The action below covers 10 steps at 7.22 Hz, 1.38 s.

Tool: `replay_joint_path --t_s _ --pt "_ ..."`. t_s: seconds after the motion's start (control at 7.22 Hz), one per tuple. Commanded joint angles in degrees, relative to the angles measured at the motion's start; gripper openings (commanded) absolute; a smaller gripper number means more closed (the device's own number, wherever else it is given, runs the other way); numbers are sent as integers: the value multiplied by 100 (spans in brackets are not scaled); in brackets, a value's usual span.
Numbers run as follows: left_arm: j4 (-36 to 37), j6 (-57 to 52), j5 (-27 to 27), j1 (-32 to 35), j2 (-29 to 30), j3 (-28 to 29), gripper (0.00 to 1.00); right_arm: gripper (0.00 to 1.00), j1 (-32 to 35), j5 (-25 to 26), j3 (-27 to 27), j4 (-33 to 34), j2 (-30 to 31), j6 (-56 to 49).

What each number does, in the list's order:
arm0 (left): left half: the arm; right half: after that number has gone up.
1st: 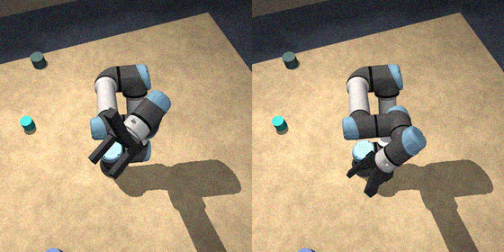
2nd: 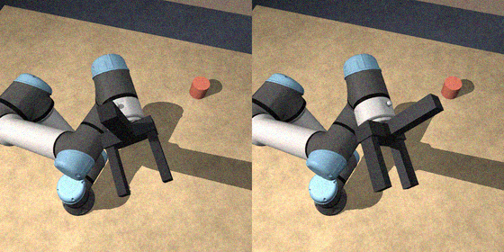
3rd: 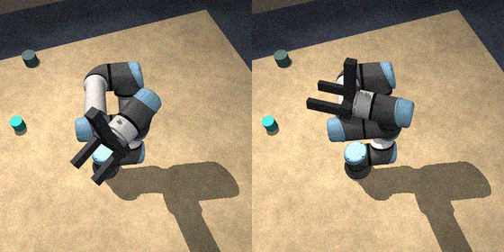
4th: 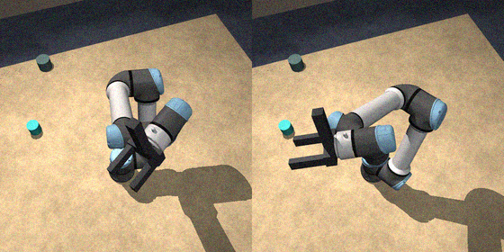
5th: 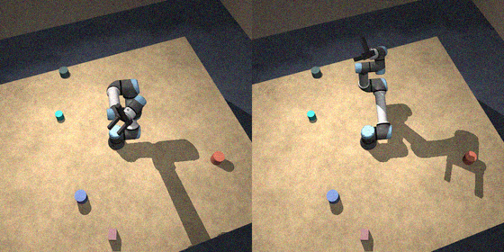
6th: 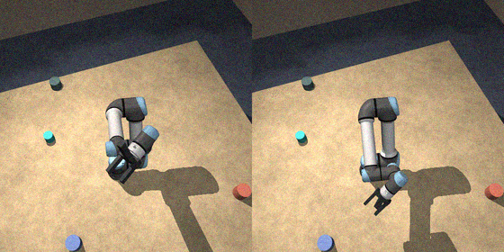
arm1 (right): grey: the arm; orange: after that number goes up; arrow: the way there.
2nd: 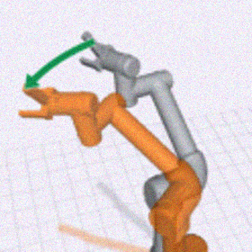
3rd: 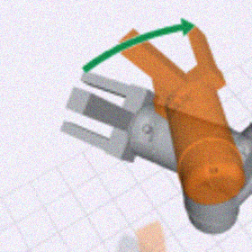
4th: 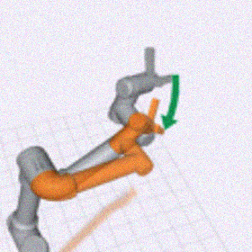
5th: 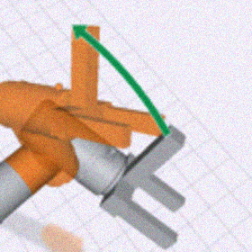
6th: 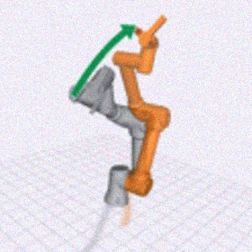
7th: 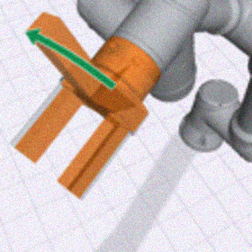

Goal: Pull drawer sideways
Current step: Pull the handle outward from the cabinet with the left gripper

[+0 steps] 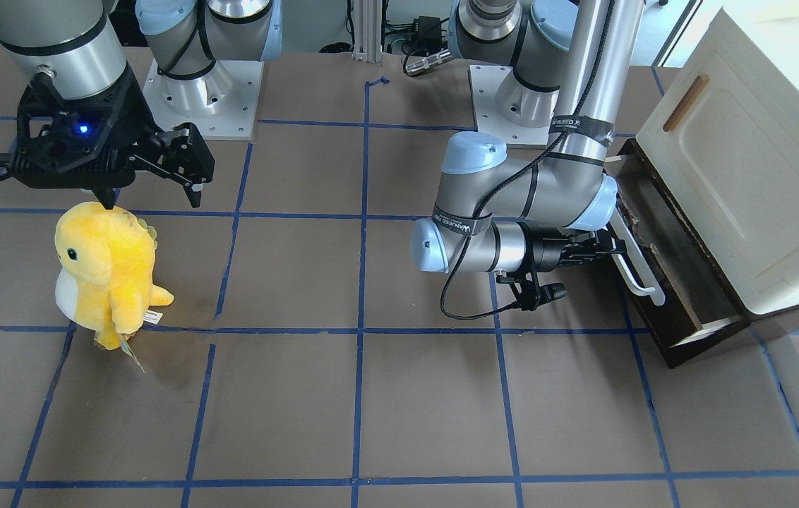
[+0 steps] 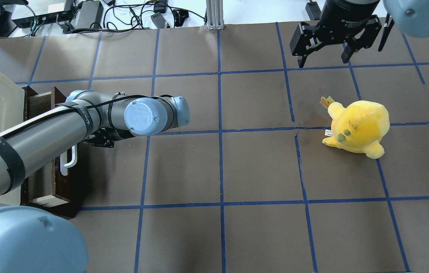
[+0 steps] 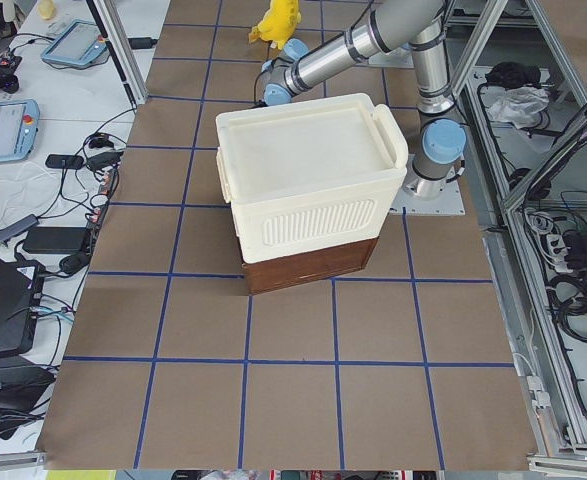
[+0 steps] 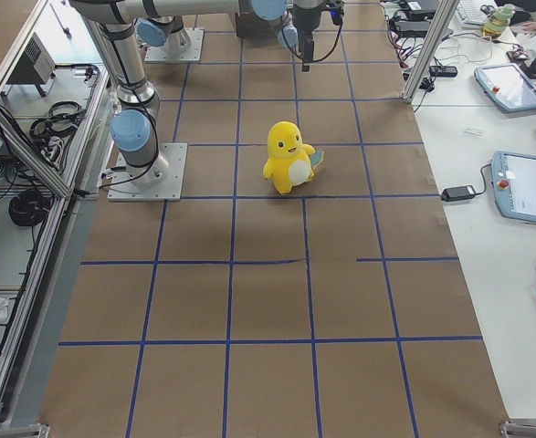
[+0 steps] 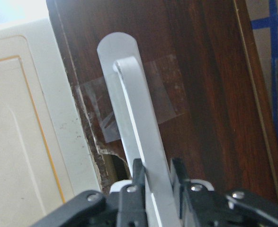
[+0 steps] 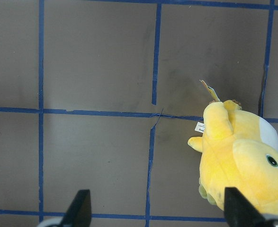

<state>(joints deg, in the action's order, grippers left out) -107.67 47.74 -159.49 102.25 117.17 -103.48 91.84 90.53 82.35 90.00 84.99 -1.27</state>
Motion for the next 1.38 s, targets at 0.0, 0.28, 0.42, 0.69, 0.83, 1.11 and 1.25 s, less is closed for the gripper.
replay_joint_path --t_s 0.0,0.28,0.42,0.69,0.83,1.11,1.25 --pt "9 -11 -3 41 -10 3 13 100 0 0 0 0 0 4" --pt "10 -11 -3 128 -1 12 13 100 0 0 0 0 0 4" --pt "70 -63 -3 163 -1 21 13 100 0 0 0 0 0 4" --pt "97 -55 -3 190 -10 12 13 100 0 0 0 0 0 4" --pt "97 -46 -3 251 -10 21 13 100 0 0 0 0 0 4" --pt "97 -37 -3 321 -36 55 13 100 0 9 0 0 0 4" --pt "97 -20 14 348 -36 82 13 100 0 0 0 0 0 4"
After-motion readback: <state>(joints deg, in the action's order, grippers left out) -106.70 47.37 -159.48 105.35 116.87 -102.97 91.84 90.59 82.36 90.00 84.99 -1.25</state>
